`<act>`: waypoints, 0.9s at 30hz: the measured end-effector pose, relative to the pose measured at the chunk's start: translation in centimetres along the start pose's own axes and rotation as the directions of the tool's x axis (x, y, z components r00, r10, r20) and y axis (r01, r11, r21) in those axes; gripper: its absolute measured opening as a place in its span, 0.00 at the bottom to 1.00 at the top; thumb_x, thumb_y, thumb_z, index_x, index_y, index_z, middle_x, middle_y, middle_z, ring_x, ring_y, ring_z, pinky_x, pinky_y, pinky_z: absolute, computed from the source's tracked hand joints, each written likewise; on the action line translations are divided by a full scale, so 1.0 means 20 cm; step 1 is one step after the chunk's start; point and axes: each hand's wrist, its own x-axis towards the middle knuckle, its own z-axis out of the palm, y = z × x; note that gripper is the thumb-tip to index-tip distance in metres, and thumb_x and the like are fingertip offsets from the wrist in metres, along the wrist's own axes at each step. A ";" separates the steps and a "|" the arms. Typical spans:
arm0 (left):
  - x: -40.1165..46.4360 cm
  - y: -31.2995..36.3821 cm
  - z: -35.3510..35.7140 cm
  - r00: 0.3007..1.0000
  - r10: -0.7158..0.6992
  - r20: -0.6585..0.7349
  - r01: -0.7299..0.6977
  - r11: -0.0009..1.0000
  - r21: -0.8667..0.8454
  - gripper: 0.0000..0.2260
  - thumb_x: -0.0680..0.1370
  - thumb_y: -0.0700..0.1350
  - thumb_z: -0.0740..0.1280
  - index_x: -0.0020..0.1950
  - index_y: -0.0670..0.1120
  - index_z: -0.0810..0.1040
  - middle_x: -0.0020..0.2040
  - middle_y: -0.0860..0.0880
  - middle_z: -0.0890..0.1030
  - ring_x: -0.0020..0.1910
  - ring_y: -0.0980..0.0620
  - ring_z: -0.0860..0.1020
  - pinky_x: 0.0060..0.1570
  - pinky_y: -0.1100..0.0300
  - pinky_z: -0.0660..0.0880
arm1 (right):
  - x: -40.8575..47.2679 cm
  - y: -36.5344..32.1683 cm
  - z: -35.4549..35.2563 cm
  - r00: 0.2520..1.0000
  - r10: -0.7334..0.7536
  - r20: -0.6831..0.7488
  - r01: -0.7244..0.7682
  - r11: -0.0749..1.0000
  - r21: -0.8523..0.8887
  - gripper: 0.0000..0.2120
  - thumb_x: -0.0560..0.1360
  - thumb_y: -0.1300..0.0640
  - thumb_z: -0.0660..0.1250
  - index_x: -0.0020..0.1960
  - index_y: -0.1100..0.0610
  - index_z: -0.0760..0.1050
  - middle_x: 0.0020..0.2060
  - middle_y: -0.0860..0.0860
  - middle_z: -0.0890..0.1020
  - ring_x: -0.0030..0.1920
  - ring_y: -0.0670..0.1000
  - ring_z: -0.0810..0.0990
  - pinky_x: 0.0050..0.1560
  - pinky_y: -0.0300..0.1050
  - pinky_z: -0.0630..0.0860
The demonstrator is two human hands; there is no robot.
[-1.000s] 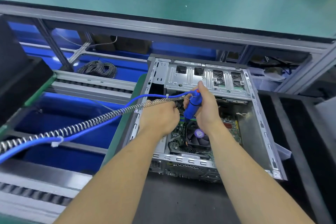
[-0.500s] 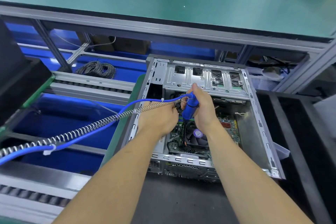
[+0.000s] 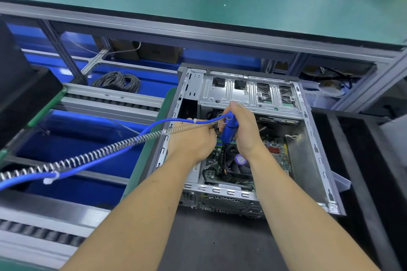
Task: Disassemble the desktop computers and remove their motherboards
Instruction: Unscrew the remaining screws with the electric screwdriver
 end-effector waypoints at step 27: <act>-0.01 0.01 -0.01 0.998 -0.060 0.011 0.060 0.998 -0.013 0.13 0.80 0.49 0.54 0.39 0.49 0.73 0.37 0.49 0.74 0.35 0.49 0.69 0.38 0.54 0.63 | 0.01 0.01 0.00 0.999 -0.039 -0.031 0.039 0.999 0.007 0.22 0.74 0.35 0.62 0.32 0.51 0.74 0.27 0.54 0.77 0.32 0.55 0.73 0.39 0.48 0.71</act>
